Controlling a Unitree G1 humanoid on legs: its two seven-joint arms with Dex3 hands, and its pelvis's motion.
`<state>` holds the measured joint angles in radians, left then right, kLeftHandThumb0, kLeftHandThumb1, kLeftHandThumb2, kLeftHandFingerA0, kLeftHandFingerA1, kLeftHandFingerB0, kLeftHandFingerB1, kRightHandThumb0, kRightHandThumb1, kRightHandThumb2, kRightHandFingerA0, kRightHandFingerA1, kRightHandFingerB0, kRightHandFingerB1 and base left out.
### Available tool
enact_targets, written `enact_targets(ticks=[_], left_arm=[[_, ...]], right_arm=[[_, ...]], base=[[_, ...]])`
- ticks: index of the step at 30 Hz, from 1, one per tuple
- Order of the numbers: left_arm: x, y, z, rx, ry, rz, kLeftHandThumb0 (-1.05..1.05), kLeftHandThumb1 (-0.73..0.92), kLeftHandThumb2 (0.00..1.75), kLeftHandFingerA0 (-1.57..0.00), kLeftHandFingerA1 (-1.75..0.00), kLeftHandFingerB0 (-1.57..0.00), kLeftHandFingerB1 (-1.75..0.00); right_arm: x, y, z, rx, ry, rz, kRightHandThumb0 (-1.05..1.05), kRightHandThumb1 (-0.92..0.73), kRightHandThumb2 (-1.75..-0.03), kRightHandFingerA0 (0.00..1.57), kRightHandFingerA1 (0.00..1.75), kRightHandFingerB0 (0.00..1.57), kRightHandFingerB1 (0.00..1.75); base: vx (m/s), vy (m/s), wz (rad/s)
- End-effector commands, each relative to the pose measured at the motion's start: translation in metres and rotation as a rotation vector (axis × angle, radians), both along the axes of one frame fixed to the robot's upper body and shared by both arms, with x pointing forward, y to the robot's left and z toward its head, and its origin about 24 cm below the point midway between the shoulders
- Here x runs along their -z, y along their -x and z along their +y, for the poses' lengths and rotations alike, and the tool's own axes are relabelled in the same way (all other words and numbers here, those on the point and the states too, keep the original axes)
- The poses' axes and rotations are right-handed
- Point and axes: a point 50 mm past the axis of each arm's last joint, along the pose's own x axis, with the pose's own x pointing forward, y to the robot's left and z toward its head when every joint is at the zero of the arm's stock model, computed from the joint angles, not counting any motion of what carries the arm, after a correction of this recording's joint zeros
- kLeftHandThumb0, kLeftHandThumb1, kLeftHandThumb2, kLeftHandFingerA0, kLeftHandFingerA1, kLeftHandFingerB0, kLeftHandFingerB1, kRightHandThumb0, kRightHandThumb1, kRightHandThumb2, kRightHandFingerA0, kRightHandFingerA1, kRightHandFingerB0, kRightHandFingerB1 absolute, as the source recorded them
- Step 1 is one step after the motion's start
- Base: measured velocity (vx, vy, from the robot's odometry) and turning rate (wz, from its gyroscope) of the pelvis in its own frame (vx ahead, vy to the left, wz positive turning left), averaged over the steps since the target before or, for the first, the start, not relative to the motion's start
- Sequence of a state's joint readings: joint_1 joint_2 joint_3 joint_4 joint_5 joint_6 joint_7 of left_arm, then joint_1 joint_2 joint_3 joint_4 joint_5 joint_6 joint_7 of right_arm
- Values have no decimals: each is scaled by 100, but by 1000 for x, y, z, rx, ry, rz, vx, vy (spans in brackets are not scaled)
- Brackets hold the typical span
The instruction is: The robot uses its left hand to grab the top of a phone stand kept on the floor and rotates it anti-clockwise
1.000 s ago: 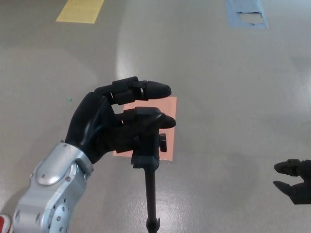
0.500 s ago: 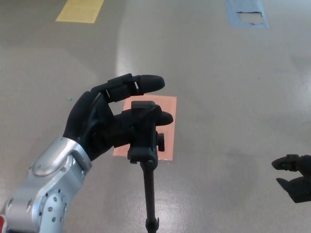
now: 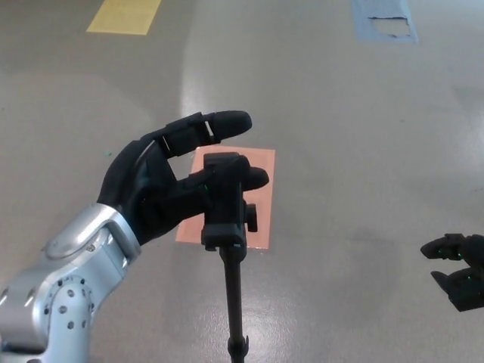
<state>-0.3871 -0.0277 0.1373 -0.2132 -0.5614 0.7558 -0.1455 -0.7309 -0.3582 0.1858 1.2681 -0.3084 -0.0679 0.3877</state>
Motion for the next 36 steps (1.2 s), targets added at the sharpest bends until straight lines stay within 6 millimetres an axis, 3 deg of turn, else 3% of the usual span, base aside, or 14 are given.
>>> enact_targets(ticks=[1,4,5,6,7,11,12,13,23,24,25,26,27,36], left_arm=[[-14,6,-9,69,26,7,-26,58,58,-94,-53,-68,-43],[-17,9,-8,127,-34,-58,-52,45,70,-37,-45,-29,-40],[-17,9,-8,143,-48,-73,-52,45,70,-37,-45,-29,-40],[-17,10,-8,167,-66,-97,-32,31,88,-1,-48,0,-46],[-19,10,-8,210,-95,-137,-67,43,74,-4,-39,-8,-31],[-20,11,-9,249,-133,-192,-67,43,79,-2,-25,-7,-23],[-20,12,-9,258,-147,-202,-71,51,56,0,-27,0,-26],[-21,13,-10,274,-165,-214,-65,39,81,0,-22,0,-23],[-23,12,-9,357,-238,-270,-71,38,73,0,-8,0,-13],[-23,12,-8,359,-240,-275,-70,38,72,0,-7,0,-13],[-23,12,-8,360,-240,-276,-70,38,72,0,-7,0,-13],[-23,12,-7,360,-240,-286,-70,39,71,0,-6,0,-12],[-23,12,-6,358,-239,-288,-69,39,72,0,-6,0,-12],[-23,6,4,302,-252,-315,-77,46,78,0,0,0,-3]], right_arm=[[-11,-5,-8,22,13,2,-30,-65,-113,0,47,0,48],[-11,-6,-7,24,13,3,-31,-64,-113,0,46,0,48],[-11,-5,-7,25,13,4,-31,-64,-113,0,46,0,48],[-11,-5,-8,25,13,4,-31,-64,-113,0,46,0,48],[-11,-5,-8,23,16,6,-31,-63,-113,0,46,0,48],[-12,-6,-8,24,9,10,-31,-64,-113,0,47,0,48],[-12,-6,-8,23,8,10,-31,-63,-112,0,47,0,48],[-11,-5,-8,22,9,11,-31,-62,-112,0,47,0,48],[-13,-7,-8,16,21,7,-32,-60,-111,1,47,0,49],[-13,-7,-7,11,27,8,-60,-87,-65,26,33,6,25],[-13,-7,-7,10,28,8,-60,-87,-65,26,33,6,25],[-14,-7,-7,13,27,9,-32,-60,-111,1,47,0,49],[-14,-8,-7,13,29,9,-60,-86,-65,26,33,7,25],[-12,-7,-7,13,27,18,-59,-88,-66,25,33,7,26]], base=[[0,0,0],[0,0,0],[0,0,0],[0,0,0],[0,0,0],[0,0,0],[0,0,0],[0,0,0],[0,0,0],[0,0,0],[0,0,0],[0,0,0],[0,0,0],[0,0,0]])
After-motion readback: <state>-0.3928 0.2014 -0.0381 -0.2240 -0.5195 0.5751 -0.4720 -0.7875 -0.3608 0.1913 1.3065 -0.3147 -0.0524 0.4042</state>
